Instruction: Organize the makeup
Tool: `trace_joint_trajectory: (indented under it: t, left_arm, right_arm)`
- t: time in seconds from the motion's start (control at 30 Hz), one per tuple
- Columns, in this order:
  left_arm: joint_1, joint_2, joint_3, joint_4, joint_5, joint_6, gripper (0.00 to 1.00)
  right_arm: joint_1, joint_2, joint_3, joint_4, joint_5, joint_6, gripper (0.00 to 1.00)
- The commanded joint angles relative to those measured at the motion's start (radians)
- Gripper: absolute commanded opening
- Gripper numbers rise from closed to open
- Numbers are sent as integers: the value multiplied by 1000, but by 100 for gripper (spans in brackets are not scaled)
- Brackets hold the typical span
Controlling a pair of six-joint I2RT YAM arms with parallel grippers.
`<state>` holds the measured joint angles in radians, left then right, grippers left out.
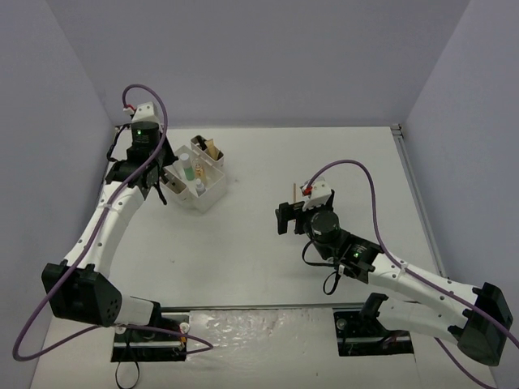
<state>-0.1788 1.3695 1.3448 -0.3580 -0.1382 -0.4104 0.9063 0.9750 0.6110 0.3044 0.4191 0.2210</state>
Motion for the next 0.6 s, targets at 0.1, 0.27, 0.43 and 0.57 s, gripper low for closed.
trace_joint_trajectory:
  t: [0.1, 0.27, 0.43, 0.57]
  left_arm:
    - [18, -3, -84, 198, -26, 12, 0]
    - [18, 23, -116, 194, -32, -5, 0]
    - [18, 10, -138, 185, -72, -18, 10]
    - [18, -7, -148, 187, -77, -23, 44]
  right_arm:
    - [-12, -21, -2, 25, 29, 18, 100]
    - [-24, -8, -5, 20, 42, 31, 100]
    - [-29, 1, -11, 15, 57, 48, 100]
    - [-31, 20, -12, 12, 58, 57, 100]
